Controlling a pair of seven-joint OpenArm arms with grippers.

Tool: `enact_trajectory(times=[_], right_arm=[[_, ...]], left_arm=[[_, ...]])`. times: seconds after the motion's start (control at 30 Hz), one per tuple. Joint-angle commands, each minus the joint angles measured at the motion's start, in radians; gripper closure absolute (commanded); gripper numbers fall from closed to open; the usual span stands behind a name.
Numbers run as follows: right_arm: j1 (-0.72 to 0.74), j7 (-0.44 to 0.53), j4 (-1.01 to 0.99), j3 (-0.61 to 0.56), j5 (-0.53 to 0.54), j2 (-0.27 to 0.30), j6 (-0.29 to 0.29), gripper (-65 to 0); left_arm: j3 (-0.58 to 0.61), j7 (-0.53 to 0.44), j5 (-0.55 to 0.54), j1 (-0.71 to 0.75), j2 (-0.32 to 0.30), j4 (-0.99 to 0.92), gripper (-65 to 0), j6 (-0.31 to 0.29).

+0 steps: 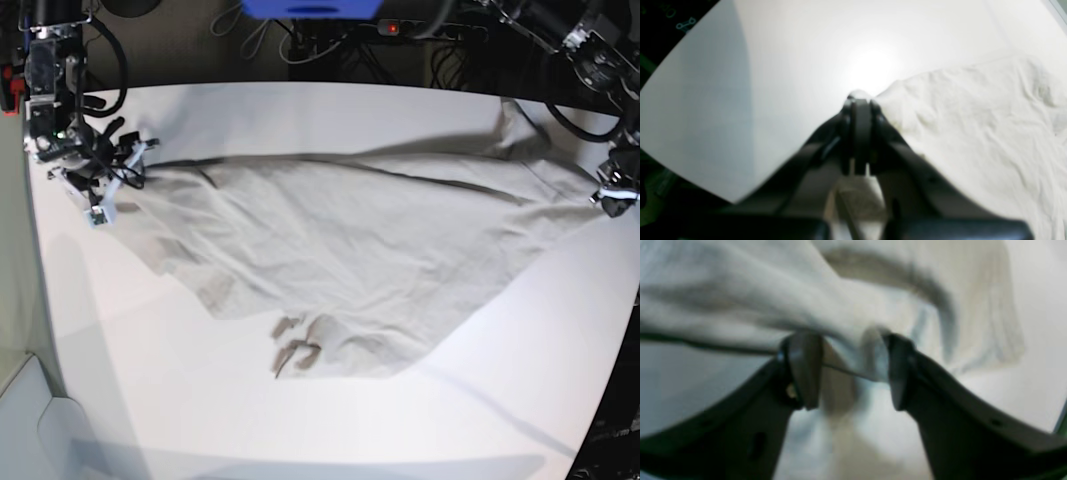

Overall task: Layout the t-shirt on the table in an organized manner, then fold the t-shirt properly
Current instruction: 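Pull the held edge with the right gripper away from the left gripper, then swing the held fabric with the right gripper across toward the left gripper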

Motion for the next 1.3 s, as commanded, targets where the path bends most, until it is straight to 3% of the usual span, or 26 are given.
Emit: enact_trajectory(times=[0.0, 0.13, 0.27, 0.57, 0.8, 0.93, 1.1, 1.27], right_arm=[[0.008, -0.007, 0.006, 0.003, -0.014, 0.013, 0.004, -20.5], [0.009, -0.009, 0.009, 0.003, -0.014, 0.015, 0.004, 0.0], [-0.002, -0.009, 0.052, 0.008, -0.014, 0.021, 0.004, 0.0], [-0.055, -0.009, 0.436, 0.011, -0.014, 0.035, 0.004, 0.0], [0.07, -0.007, 0.436, 0.062, -0.012, 0.03, 0.004, 0.0], [0.202, -0.009, 0.436, 0.036, -0.009, 0.026, 0.004, 0.0], [0.402, -0.009, 0.431, -0.006, -0.009, -0.085, 0.004, 0.0], [0.565, -0.01, 0.426, -0.155, -0.014, -0.195, 0.004, 0.0]], left_arm=[[0.0, -0.018, -0.016, -0.006, -0.009, 0.017, -0.3, -0.001], [0.0, -0.018, -0.016, -0.006, 0.002, 0.018, -0.3, -0.001], [0.0, -0.018, -0.013, -0.008, 0.009, 0.017, -0.3, -0.001], [0.0, -0.018, -0.013, -0.011, 0.009, 0.018, -0.3, -0.001], [-0.076, -0.009, -0.017, -0.009, 0.002, 0.018, -0.3, -0.001], [-0.089, -0.007, -0.017, -0.008, 0.0, 0.028, -0.3, -0.001], [-0.083, -0.007, -0.017, 0.009, 0.003, 0.028, -0.3, -0.001], [-0.083, -0.006, -0.011, 0.011, 0.008, 0.028, -0.3, -0.001]])
